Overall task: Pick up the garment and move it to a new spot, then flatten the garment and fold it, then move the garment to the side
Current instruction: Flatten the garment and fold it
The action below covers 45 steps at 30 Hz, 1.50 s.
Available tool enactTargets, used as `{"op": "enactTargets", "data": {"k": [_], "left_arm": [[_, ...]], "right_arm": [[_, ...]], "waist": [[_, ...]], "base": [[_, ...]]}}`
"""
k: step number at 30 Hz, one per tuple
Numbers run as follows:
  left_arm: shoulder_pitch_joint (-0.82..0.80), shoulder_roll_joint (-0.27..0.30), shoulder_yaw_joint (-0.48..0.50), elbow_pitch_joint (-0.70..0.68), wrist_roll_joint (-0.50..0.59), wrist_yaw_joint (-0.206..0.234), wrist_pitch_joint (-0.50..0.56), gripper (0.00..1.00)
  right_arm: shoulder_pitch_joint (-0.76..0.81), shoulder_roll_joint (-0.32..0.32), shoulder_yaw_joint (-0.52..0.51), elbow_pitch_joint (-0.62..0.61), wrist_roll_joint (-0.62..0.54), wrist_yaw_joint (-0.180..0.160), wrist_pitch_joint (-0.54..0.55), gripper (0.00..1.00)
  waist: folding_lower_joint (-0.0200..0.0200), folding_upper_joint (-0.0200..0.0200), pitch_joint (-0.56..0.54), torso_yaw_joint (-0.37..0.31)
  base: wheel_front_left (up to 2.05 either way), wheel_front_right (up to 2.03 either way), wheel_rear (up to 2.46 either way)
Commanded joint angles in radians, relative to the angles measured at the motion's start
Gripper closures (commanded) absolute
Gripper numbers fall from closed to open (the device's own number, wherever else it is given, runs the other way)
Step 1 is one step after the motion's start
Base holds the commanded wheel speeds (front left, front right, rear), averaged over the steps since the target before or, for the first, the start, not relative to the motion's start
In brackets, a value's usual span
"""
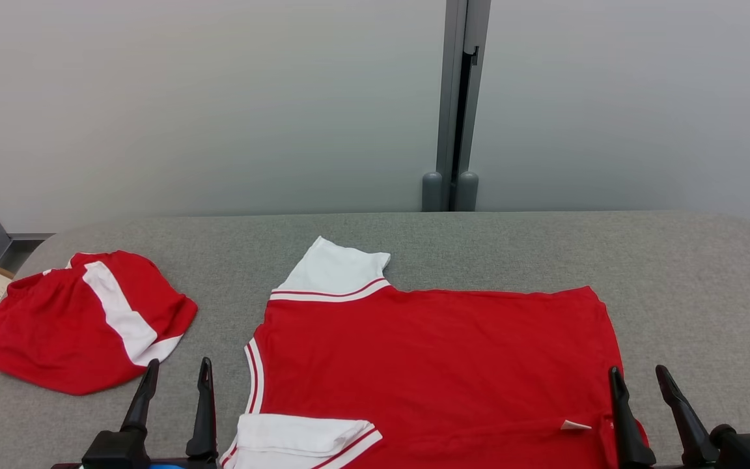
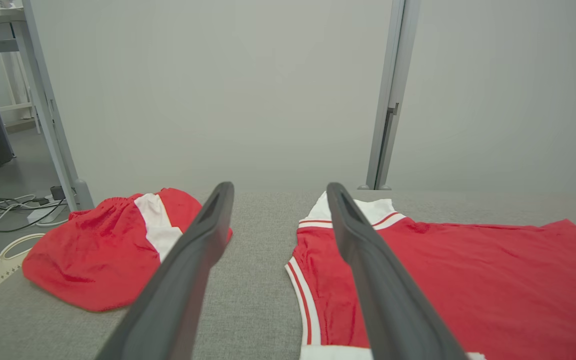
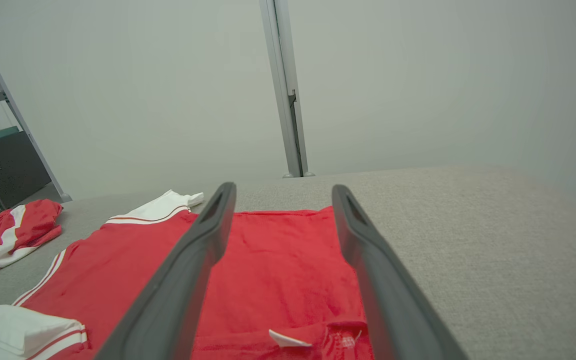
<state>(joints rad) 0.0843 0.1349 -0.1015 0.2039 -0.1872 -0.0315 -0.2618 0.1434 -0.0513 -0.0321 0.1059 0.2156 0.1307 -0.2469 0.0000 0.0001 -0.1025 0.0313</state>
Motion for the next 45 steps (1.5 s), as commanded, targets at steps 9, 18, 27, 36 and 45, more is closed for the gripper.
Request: {"op": "enactTargets", "data": {"k": [9,18,27,36,45], "left_arm": [[-0.003,-0.005,0.010,0.016,0.010,-0.004,-0.004,0.00],[-0.008,-0.011,0.013,0.025,0.012,-0.009,-0.004,0.00],[-0.041,-0.012,0.016,0.056,-0.004,-0.021,-0.004,0.00],[-0.314,0.045,-0.031,0.141,-0.022,-0.077,0.064,0.00],[-0.691,0.119,-0.126,0.254,-0.110,-0.102,0.165,0.00]], "right_arm": [[0.011,0.001,-0.010,0.004,-0.012,0.000,0.017,0.00],[0.007,0.001,-0.014,0.011,-0.015,0.000,0.025,0.00],[-0.027,0.001,-0.028,0.047,-0.004,0.000,0.050,0.00],[-0.226,-0.040,-0.083,0.118,-0.053,0.000,0.149,0.00],[-0.496,-0.129,-0.034,0.204,-0.035,0.000,0.282,0.00]], "waist": [[0.0000,-0.0001,-0.008,-0.001],[0.0000,-0.0001,-0.014,-0.001],[0.0000,-0.0001,-0.006,-0.006],[0.0000,-0.0001,0.052,-0.029],[0.0000,-0.0001,0.217,-0.082]], "base": [[0.00,0.00,0.00],[0.00,0.00,0.00],[0.00,0.00,0.00],[0.00,0.00,0.00],[0.00,0.00,0.00]]}}
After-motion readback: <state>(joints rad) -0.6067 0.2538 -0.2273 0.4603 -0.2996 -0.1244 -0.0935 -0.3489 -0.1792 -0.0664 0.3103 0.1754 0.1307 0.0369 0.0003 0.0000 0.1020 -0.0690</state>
